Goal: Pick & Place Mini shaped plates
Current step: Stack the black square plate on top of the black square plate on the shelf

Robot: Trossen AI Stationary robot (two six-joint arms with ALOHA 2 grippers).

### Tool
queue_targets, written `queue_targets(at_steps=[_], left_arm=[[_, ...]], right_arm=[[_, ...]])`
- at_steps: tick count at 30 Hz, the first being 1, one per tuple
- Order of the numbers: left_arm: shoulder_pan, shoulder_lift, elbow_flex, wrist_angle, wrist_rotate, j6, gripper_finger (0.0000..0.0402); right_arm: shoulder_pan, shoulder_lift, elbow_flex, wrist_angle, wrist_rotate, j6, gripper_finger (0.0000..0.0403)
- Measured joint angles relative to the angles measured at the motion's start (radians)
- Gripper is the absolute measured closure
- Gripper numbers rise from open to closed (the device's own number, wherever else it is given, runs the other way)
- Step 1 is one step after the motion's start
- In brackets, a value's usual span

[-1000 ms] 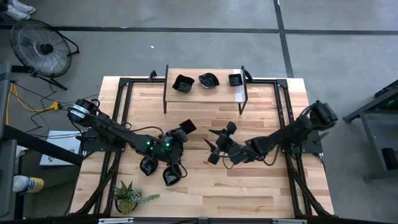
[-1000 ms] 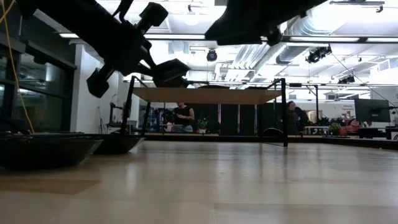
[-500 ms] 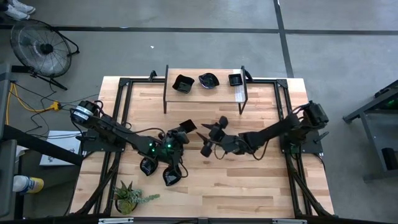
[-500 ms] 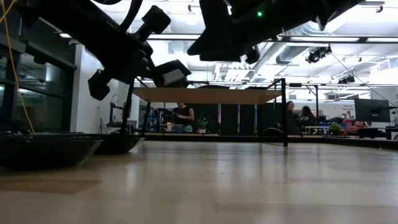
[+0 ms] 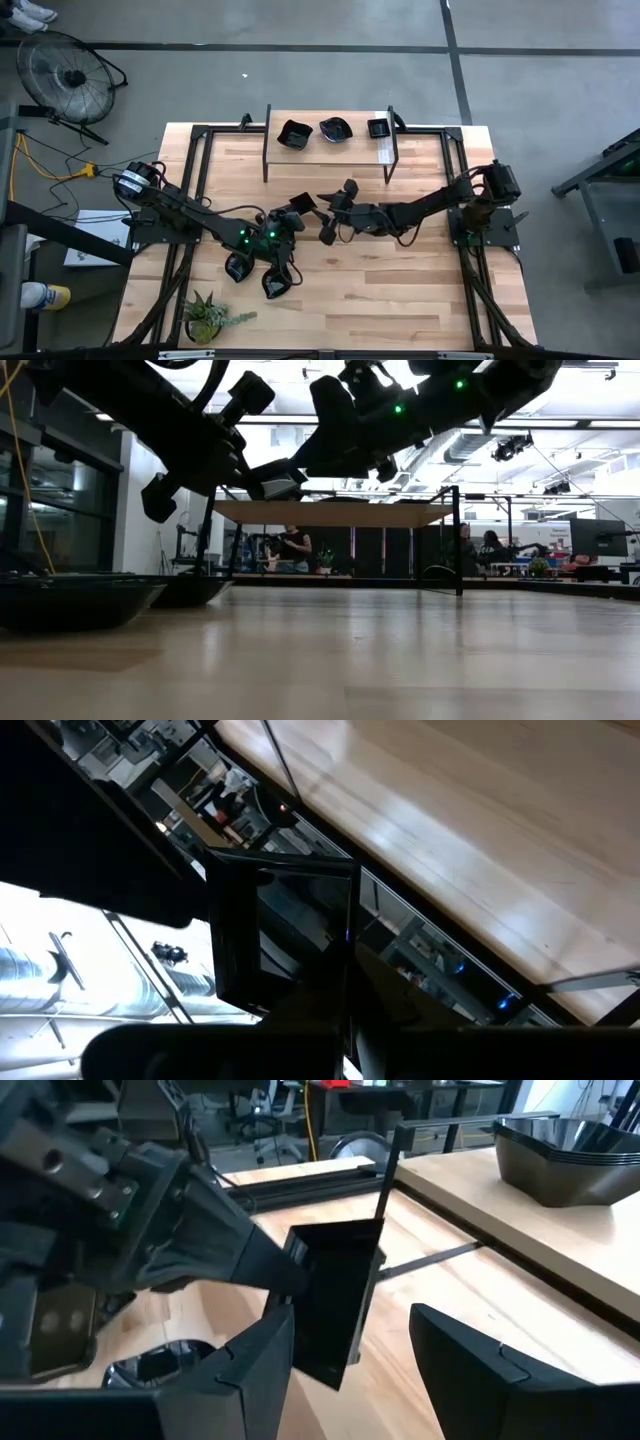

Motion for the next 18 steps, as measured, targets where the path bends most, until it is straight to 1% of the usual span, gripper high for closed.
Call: queue_targets(at_steps=[7, 10, 14, 18], left_arm=[[0.0, 0.0, 0.0, -0.001, 0.001, -0.001, 0.0401], [0.0, 0.0, 0.0, -0.001, 0.001, -0.003, 0.0401], [0.0, 0.0, 0.0, -0.002, 0.002, -0.006, 0.0401], [0.0, 0.0, 0.0, -0.004, 0.005, -0.023, 0.0401]], right_arm=[[-0.012, 0.002, 0.0, 0.006, -0.005, -0.008, 0.0207], [-0.025, 0.006, 0.0, 0.002, -0.049, -0.007, 0.0212], [-0.033, 0.014, 0.0, -0.001, -0.059, -0.008, 0.0229], [-0.031, 0.013, 0.0, 0.004, -0.055, -0.013, 0.0255]])
